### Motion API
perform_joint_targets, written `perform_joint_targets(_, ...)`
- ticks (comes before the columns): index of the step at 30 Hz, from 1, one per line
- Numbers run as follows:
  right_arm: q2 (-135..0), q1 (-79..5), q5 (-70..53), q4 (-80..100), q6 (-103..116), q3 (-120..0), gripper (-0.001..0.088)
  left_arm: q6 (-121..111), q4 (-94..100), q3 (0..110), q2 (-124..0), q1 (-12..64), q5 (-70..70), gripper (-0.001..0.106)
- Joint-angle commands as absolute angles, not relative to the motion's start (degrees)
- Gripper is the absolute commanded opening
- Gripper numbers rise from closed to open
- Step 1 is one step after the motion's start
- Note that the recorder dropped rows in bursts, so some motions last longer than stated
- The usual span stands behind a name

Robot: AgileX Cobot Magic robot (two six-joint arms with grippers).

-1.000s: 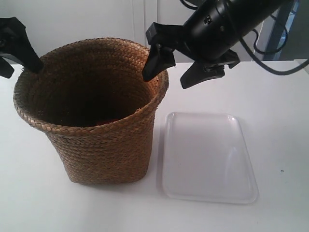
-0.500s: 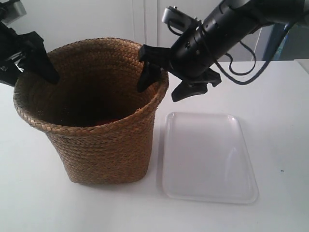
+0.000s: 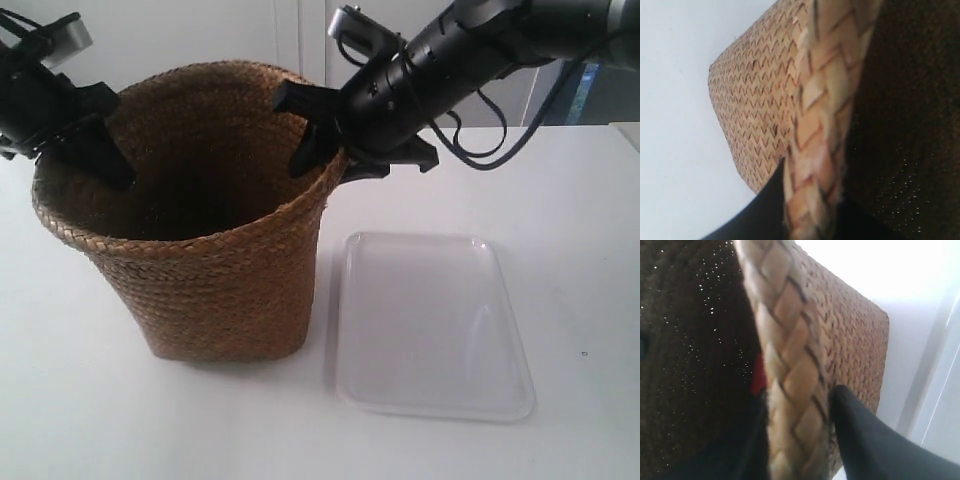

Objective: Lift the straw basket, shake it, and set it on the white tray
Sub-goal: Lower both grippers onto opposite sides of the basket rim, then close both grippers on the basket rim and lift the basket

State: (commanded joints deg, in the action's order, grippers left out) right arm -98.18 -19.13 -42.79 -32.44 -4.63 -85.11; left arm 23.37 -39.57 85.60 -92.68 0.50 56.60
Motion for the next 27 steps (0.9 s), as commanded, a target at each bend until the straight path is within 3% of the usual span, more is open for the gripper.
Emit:
perform_joint_targets(9, -83.4, -25.9, -33.9, -19.6, 0.7, -74.2, 0.0, 26.5, -39.6, 70.0, -74.7, 10.0, 35.5, 0.0)
perform_joint_targets(13, -74.1, -27.0, -30.0, -19.4, 1.5, -66.5, 0.0, 27.3, -39.7, 66.1, -67.0, 10.6, 33.9, 0.0)
perform_joint_targets(20, -59.9, -29.2, -34.1, -19.8, 3.5, -58.2, 0.0, 27.5, -42.5, 60.2, -56.5, 10.6, 35.6, 0.0)
perform_joint_targets(27, -60.2, -29.1, -19.9, -19.7, 2.7, -52.2, 0.0, 29.1, -46.2, 54.3, -56.0, 10.6, 24.9, 0.0)
